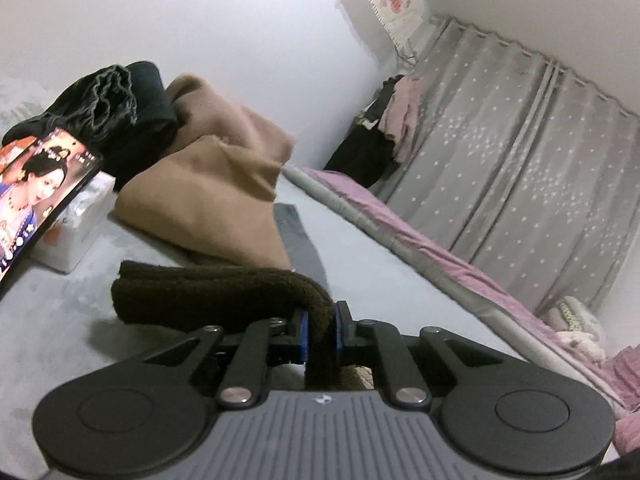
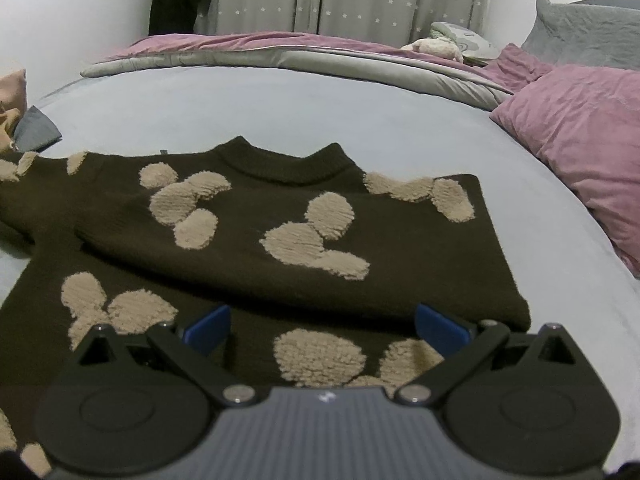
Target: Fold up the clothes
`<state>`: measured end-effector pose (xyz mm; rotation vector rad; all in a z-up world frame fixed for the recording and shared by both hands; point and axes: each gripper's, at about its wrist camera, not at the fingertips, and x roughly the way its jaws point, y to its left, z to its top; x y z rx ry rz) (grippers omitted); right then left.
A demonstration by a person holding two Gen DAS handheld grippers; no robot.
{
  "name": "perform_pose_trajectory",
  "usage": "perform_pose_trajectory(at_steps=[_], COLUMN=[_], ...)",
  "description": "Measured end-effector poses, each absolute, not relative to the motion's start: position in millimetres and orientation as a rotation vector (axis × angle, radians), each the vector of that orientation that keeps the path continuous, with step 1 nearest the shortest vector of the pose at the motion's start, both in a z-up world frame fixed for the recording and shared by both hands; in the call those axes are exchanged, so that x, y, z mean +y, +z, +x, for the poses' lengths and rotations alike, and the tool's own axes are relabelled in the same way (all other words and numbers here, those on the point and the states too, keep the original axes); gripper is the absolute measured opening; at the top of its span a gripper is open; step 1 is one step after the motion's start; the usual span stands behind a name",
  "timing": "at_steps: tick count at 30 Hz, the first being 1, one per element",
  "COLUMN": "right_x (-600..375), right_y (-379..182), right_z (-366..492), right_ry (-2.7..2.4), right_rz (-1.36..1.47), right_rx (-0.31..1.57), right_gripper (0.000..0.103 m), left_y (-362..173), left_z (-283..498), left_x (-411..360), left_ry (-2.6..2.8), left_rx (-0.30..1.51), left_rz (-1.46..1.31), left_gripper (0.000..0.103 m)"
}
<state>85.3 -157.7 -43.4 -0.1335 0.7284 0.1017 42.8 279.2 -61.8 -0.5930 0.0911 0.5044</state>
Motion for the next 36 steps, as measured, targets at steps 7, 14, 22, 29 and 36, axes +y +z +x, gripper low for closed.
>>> perform_pose_trajectory(at_steps=[7, 14, 22, 29, 36], right_x=[-163, -174, -186, -204, -233], right_y=[-33, -23, -15, -15, -12], right_z=[80, 74, 73, 76, 79], right_ry=[0.109, 0.099, 0.094, 0.097, 0.053], right_rz=[-0.081, -0.004, 0.112, 0.277, 0.393], right_rx=[0.709, 0.7, 0.694, 0.721, 0.709], right_gripper=[0.103, 0.103, 0.103, 0.103, 0.103], left_y=[-38, -18, -2, 4, -6], left_z=[37, 34, 38, 41, 56], left_x=[256, 220, 174, 130, 77], left_ry=[0.442, 0.32, 0.191, 0.106, 0.008], left_rx=[0.05, 0.023, 0.026, 0.051, 0.143], left_rz=[-0.591, -0.56, -0.582, -0.61, -0.55], left_gripper=[0.01, 0.009, 0.009, 0.009, 0.009])
